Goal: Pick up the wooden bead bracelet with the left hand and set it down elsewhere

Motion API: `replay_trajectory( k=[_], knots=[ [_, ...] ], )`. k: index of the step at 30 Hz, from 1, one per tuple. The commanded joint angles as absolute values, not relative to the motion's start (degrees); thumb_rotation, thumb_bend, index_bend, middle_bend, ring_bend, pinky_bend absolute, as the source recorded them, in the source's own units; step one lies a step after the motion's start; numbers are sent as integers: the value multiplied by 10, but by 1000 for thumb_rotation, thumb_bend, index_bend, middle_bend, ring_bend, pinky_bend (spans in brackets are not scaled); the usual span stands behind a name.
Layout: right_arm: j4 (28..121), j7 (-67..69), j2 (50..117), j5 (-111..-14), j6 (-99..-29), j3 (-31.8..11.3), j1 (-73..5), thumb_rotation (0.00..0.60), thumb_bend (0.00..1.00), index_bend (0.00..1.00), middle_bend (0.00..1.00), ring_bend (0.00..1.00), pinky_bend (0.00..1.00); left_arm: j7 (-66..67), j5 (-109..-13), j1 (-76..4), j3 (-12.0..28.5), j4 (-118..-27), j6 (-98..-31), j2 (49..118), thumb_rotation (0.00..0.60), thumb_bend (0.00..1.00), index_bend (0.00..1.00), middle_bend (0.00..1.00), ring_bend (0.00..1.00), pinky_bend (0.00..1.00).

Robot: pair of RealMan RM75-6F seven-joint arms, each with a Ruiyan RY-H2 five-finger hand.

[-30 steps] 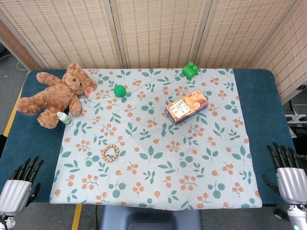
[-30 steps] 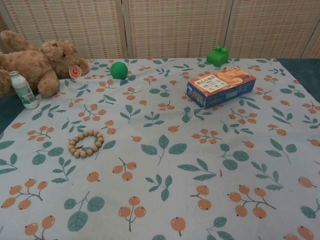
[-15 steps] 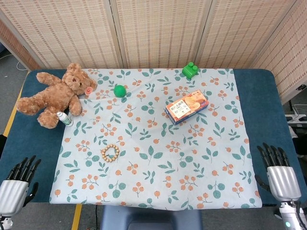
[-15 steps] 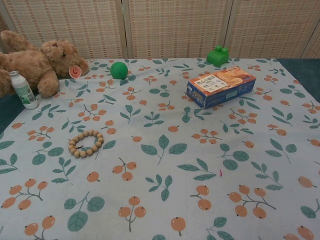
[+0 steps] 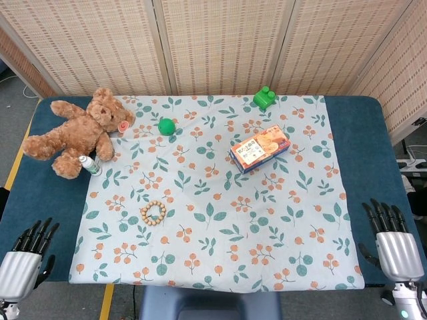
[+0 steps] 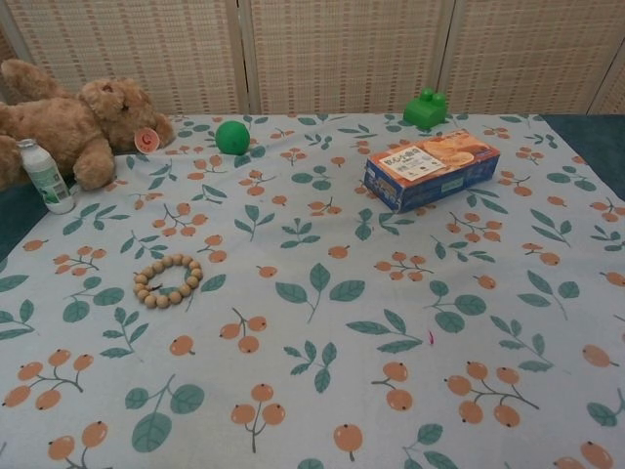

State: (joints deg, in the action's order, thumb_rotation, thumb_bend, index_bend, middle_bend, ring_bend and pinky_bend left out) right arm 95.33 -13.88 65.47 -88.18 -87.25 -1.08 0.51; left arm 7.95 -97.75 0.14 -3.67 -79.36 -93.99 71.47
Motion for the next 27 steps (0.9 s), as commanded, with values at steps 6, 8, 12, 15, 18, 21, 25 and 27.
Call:
replay_trajectory(
  k=[6, 8, 12, 15, 18, 21, 25, 27],
  knots=[
    [952, -143, 657, -880, -870, -12, 3, 600, 204, 0, 0, 0, 0, 78, -974, 1, -35, -790, -937, 716, 600, 546, 0, 0, 0, 174],
    [952, -144, 658, -879, -870, -12, 3, 600, 204, 0, 0, 0, 0, 77, -973, 1, -33, -789, -939, 716, 600, 546, 0, 0, 0, 175],
    [953, -146, 657, -878, -871, -12, 3, 600, 203, 0, 0, 0, 0, 72, -974, 0, -30, -785, -943, 718, 600, 548, 0, 0, 0, 179],
    [954, -144, 656, -881, -873, -12, 3, 600, 204, 0, 0, 0, 0, 72, -975, -1, -32, -781, -938, 720, 600, 547, 0, 0, 0, 181],
    [955, -140, 655, -886, -878, -11, 5, 600, 203, 0, 0, 0, 0, 70, -978, -1, -35, -782, -936, 720, 600, 548, 0, 0, 0, 181],
    [955, -140, 656, -893, -882, -9, 5, 600, 203, 0, 0, 0, 0, 70, -978, 0, -35, -781, -938, 720, 600, 548, 0, 0, 0, 181],
    [953, -138, 654, -893, -881, -7, 7, 600, 203, 0, 0, 0, 0, 70, -983, -1, -36, -781, -940, 721, 600, 549, 0, 0, 0, 181],
    [953, -139, 654, -891, -881, -7, 7, 600, 204, 0, 0, 0, 0, 70, -986, -3, -37, -781, -938, 721, 600, 548, 0, 0, 0, 181]
  ],
)
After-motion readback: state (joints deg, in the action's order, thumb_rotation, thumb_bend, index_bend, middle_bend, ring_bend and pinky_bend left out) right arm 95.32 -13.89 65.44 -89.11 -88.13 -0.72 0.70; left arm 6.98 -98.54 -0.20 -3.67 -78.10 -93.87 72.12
